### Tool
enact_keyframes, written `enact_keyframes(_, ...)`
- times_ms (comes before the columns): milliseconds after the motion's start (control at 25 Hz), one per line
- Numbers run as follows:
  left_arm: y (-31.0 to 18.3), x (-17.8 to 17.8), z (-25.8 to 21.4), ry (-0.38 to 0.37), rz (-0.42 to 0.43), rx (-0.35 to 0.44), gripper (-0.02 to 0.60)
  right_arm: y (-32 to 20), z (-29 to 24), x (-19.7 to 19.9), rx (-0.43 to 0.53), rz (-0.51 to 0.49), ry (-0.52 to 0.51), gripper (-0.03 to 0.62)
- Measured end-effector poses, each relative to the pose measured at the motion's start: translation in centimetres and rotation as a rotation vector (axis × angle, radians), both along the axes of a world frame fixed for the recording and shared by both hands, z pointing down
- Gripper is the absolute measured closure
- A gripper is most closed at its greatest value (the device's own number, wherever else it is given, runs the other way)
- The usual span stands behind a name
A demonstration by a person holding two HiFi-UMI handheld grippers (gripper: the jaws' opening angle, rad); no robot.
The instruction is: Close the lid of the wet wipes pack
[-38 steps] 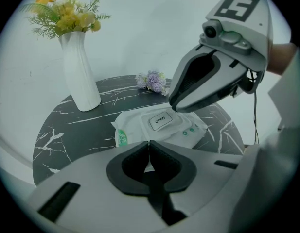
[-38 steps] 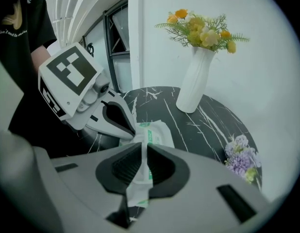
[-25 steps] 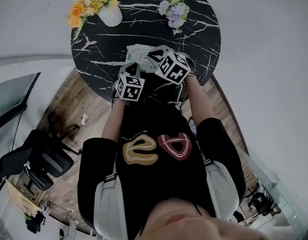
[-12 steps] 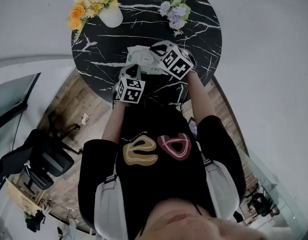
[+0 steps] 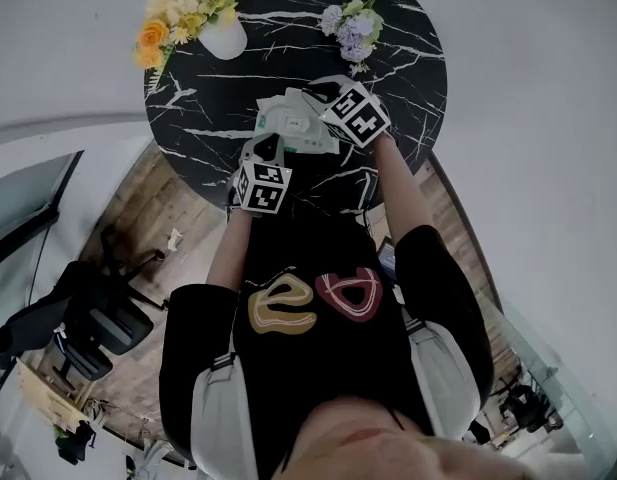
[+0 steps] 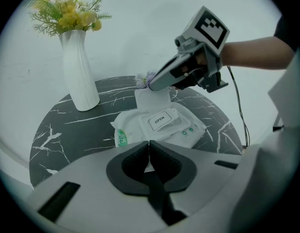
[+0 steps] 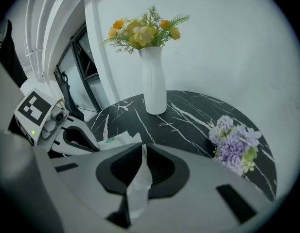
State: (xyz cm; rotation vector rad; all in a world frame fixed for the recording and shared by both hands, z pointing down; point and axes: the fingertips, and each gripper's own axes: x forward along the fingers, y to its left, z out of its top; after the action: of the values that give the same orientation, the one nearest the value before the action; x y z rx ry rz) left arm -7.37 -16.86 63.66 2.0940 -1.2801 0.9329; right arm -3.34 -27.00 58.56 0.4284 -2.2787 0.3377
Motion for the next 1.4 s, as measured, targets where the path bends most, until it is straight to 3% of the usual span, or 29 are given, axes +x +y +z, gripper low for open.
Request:
enact_keyframes(720, 0.1, -0.3, 0.1, 0.084, -0.018, 0.012, 0.561, -2.3, 2.8, 0.3, -0.169, 0.231, -0.069, 0.525)
enact_keyframes(880, 0.0, -0.2, 0.0, 0.109, -0.015, 0.01, 0.561, -2.4, 1.3, 0.4, -0.201, 0.293, -0.158, 0.456)
enact_keyframes(1160, 0.2, -0.7, -0.8, 0.249, -0.074, -0.033, 0.561, -1.6, -2.0, 1.7, -0.141, 0.407, -0.274, 0.41)
enact_keyframes(1280, 0.1, -1.1, -2.1, 0.348, -0.119, -0.019, 0.561, -0.4, -3.6, 3.0, -0.084, 0.476, -0.305, 0.401)
enact_keyframes(1400, -0.1, -1.7, -3.5, 0.4, -0.176, 0.016, 0.561, 1.2, -4.6, 4.4, -0.022, 0.529, -0.322, 0.399)
